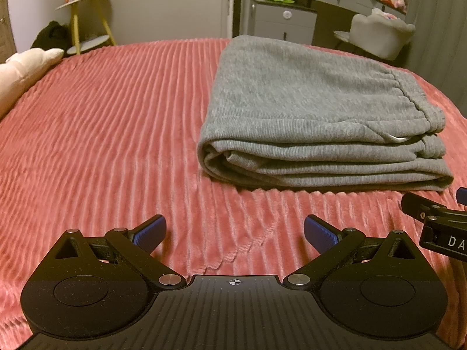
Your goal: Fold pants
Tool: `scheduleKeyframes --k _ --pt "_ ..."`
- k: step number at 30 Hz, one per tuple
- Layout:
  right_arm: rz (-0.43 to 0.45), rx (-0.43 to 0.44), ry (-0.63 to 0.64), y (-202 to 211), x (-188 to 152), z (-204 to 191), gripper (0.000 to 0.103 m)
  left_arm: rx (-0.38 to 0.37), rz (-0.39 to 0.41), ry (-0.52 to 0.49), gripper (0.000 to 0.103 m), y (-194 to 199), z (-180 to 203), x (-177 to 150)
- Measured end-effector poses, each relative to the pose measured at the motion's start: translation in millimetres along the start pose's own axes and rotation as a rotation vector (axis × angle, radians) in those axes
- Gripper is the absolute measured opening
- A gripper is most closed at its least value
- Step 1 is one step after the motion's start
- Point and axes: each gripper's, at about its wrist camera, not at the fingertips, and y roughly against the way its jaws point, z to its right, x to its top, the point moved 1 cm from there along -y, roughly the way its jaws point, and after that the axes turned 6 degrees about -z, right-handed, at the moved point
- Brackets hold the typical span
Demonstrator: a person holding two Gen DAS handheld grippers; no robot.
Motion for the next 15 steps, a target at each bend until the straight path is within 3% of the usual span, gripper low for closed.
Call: scheduleKeyframes --k 15 --pt "0.000 -0.004 0.002 0.6 0.6 -1.0 0.099 0.000 -0.003 0.003 0.103 -0.4 -0.1 -0.6"
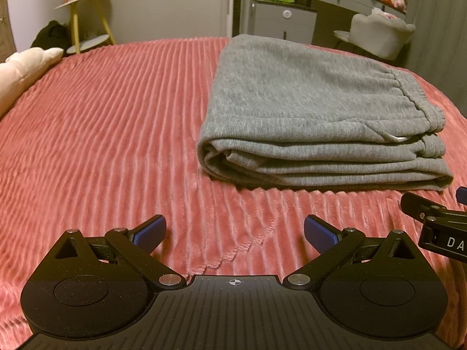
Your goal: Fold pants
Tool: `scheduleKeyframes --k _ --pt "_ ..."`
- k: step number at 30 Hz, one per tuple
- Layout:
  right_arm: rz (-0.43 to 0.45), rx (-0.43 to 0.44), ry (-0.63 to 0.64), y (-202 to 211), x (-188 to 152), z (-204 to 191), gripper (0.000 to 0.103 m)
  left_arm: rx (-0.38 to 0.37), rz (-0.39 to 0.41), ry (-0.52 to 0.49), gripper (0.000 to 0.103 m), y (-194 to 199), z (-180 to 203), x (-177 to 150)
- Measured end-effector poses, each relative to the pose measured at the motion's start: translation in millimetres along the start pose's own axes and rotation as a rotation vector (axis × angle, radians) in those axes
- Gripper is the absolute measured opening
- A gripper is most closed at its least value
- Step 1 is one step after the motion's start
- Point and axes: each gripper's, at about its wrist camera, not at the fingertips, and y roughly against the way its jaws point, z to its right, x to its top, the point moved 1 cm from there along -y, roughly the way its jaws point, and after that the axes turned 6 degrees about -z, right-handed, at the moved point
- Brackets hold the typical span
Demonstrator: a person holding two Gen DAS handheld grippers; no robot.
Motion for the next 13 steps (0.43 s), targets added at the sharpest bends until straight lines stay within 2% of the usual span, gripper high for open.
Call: scheduleKeyframes --k 13 --pt "0.002 -0.006 0.001 1.7 -0.1 -4.0 0.099 -0.013 0.001 -0.014 0.103 0.7 1.3 -0.1"
